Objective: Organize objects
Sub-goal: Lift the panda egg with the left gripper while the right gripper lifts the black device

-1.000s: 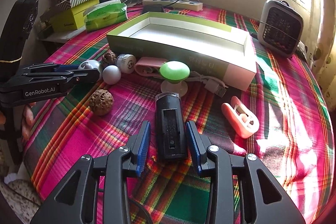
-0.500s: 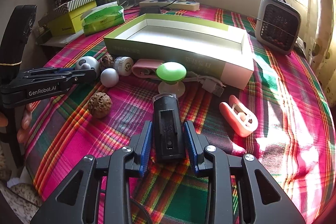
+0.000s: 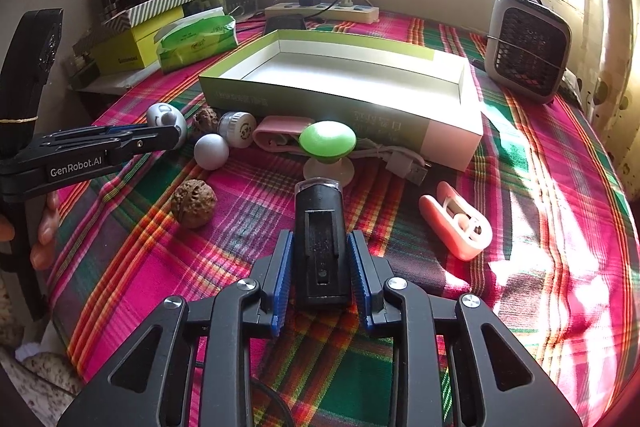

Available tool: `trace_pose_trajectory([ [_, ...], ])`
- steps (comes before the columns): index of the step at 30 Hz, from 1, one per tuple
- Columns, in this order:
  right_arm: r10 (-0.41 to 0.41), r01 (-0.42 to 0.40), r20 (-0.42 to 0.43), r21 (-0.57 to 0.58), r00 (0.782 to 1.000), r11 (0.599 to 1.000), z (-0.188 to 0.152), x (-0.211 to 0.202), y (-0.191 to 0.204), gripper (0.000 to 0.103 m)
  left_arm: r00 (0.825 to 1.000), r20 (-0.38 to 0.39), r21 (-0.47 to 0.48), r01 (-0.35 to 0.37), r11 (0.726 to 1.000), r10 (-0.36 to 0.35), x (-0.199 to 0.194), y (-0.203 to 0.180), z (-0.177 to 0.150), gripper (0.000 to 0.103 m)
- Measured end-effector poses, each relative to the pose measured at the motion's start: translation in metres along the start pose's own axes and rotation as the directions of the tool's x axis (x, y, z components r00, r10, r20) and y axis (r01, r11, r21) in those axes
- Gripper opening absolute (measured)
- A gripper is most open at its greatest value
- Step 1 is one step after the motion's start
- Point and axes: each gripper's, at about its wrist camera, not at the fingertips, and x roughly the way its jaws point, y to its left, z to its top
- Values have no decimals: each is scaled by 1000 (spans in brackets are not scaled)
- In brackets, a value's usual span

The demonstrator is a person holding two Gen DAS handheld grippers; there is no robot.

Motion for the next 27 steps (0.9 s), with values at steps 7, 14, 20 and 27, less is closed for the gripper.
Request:
trace_pose_trajectory([
  [7, 1, -1, 1, 2, 1000, 1000, 0, 0, 1, 29, 1000, -18, -8, -4, 1000, 4, 5, 2, -2, 25],
  [14, 5, -5, -3, -1, 1000, 1000, 0, 1, 3, 29, 1000, -22, -45, -13, 999, 12, 10, 9, 0, 26],
  [20, 5, -5, -2, -2, 1000, 1000, -1, 1, 5, 29, 999, -16, -49, -31, 998, 31, 13, 12, 4, 27],
  [27, 6, -6, -5, 0, 1000, 1000, -1, 1, 6, 29, 998, -10, -27, -59, 998, 59, 17, 12, 7, 32],
])
